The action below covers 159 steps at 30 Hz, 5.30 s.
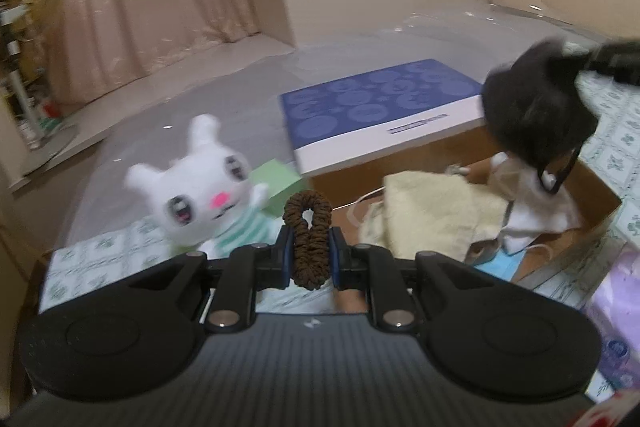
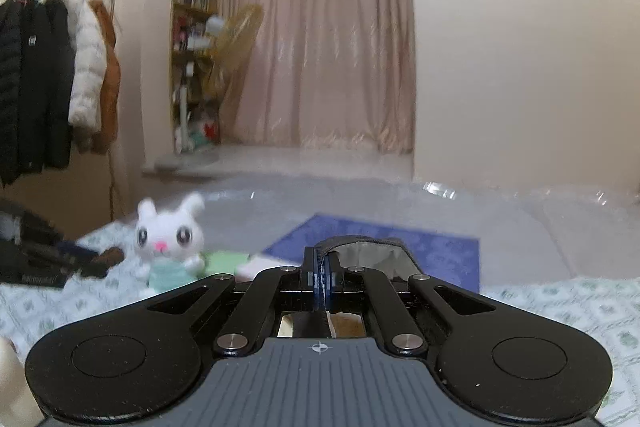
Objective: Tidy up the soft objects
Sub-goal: 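Carry the hair tie and dark cloth with both grippers over the box, then open both grippers to release hair tie and dark cloth into the box, then move both grippers back toward the green cloth and white towel, then grasp the light green cloth with the left gripper while the right approaches the white towel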
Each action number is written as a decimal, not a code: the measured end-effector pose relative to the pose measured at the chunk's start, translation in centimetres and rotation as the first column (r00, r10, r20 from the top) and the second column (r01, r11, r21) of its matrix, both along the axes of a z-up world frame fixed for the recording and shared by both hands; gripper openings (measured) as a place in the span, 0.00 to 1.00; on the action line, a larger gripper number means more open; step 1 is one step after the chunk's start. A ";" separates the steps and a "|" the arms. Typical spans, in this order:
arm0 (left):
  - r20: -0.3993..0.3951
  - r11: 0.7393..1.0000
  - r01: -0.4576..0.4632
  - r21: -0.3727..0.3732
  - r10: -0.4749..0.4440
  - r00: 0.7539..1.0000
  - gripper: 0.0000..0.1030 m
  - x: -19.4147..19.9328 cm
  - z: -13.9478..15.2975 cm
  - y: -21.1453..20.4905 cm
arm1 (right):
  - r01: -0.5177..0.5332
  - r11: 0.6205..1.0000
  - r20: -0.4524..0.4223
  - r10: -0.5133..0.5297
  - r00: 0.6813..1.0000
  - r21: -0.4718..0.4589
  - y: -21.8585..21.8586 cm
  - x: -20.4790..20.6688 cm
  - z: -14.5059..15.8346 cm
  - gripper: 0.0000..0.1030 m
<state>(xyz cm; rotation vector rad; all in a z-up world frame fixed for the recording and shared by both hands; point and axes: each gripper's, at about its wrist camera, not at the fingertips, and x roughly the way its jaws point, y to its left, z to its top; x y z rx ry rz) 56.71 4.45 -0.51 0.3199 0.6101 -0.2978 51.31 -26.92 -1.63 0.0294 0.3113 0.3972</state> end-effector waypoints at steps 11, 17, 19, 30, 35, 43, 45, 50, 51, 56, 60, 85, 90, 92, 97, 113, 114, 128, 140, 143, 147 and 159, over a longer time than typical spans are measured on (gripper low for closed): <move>-0.088 0.970 0.242 0.039 -0.238 0.967 0.16 4.1 -4.0 -4.5 | -0.186 0.983 -0.461 0.164 0.872 -0.001 -2.2 4.2 -8.4 0.03; -0.124 0.948 0.311 0.061 -0.302 0.945 0.17 5.4 -6.1 -6.0 | -0.115 0.986 -0.480 0.042 0.876 -0.124 -2.4 5.5 -9.7 0.03; -0.138 0.948 0.311 0.066 -0.300 0.944 0.17 5.9 -6.8 -6.3 | -0.098 0.982 -0.457 0.013 0.889 -0.162 -2.2 5.6 -9.6 0.03; -0.166 0.967 0.223 0.124 -0.202 0.965 0.20 8.7 -9.7 -7.0 | -0.005 0.951 -0.364 -0.113 0.925 -0.308 -1.1 7.4 -10.9 0.03; -0.173 0.976 0.200 0.084 -0.183 0.968 0.39 8.9 -9.3 -6.6 | 0.002 0.967 -0.370 -0.100 0.924 -0.256 -1.6 7.5 -10.6 0.03; -0.136 0.979 0.205 0.009 -0.202 0.970 0.54 7.5 -6.9 -4.2 | 0.024 0.990 -0.350 -0.070 0.934 -0.136 -3.9 5.6 -7.4 0.11; -0.127 0.980 0.196 -0.014 -0.196 0.972 0.53 7.4 -6.2 -3.6 | 0.041 0.994 -0.309 -0.070 0.949 -0.101 -4.1 5.2 -6.3 0.13; -0.130 0.985 0.168 -0.041 -0.172 0.977 0.49 7.5 -6.0 -2.9 | -0.036 0.998 -0.261 0.022 0.965 -0.047 -2.7 4.9 -6.0 0.12; -0.135 0.986 0.163 -0.033 -0.166 0.977 0.48 7.5 -6.2 -2.9 | -0.066 0.996 -0.278 0.048 0.959 -0.058 -2.1 5.0 -6.5 0.12; -0.147 0.986 0.166 -0.002 -0.164 0.975 0.47 7.1 -7.2 -3.2 | -0.145 0.970 -0.394 0.057 0.917 -0.197 0.7 5.9 -10.1 0.12; -0.145 0.988 0.152 -0.009 -0.152 0.978 0.47 6.9 -7.1 -3.2 | -0.138 0.964 -0.417 0.031 0.908 -0.229 1.1 6.5 -10.9 0.12; 0.023 0.976 0.005 -0.216 0.000 1.000 0.47 -14.5 9.9 4.1 | 0.076 0.995 -0.299 -0.051 0.953 0.071 -3.8 -16.1 0.7 0.57; -0.004 0.970 -0.039 -0.239 0.039 0.999 0.47 -22.5 11.4 3.6 | 0.100 0.988 -0.321 -0.059 0.945 0.114 -4.0 -22.2 1.7 0.57; 0.007 0.970 -0.049 -0.240 0.053 0.999 0.47 -25.7 11.8 3.0 | 0.097 0.987 -0.323 -0.052 0.945 0.125 -3.9 -24.6 2.1 0.57; 0.030 0.967 -0.078 -0.244 0.088 0.996 0.47 -33.3 12.5 0.6 | 0.116 0.979 -0.315 -0.060 0.947 0.165 -3.9 -30.0 3.0 0.57; 0.087 0.975 -0.086 -0.205 0.106 0.991 0.48 -49.0 10.3 -8.7 | 0.114 0.979 -0.246 -0.070 0.967 0.169 -4.4 -42.7 3.1 0.57; 0.090 0.977 -0.082 -0.199 0.101 0.991 0.48 -49.3 10.0 -9.2 | 0.115 0.978 -0.250 -0.069 0.966 0.173 -4.5 -43.0 2.9 0.57; -0.007 0.986 0.042 -0.161 -0.043 0.999 0.48 -44.7 3.2 -14.8 | 0.191 0.971 -0.307 -0.141 0.941 0.140 -6.8 -41.6 -0.2 0.57; -0.140 0.990 0.061 -0.128 -0.079 0.987 0.48 -35.4 -4.7 -15.8 | 0.226 0.971 -0.418 -0.174 0.892 0.079 -7.2 -33.1 -5.8 0.57; -0.159 0.988 0.078 -0.131 -0.098 0.982 0.52 -33.9 -6.1 -16.3 | 0.227 0.972 -0.442 -0.177 0.879 0.062 -7.2 -31.4 -7.3 0.57; -0.154 0.986 0.122 -0.116 -0.139 0.978 0.57 -32.3 -7.5 -17.5 | 0.235 0.970 -0.467 -0.182 0.865 0.058 -7.4 -29.8 -8.9 0.57; -0.216 0.982 0.142 -0.123 -0.166 0.962 0.65 -27.7 -11.0 -19.3 | 0.264 0.962 -0.489 -0.199 0.849 0.067 -8.5 -28.0 -10.3 0.57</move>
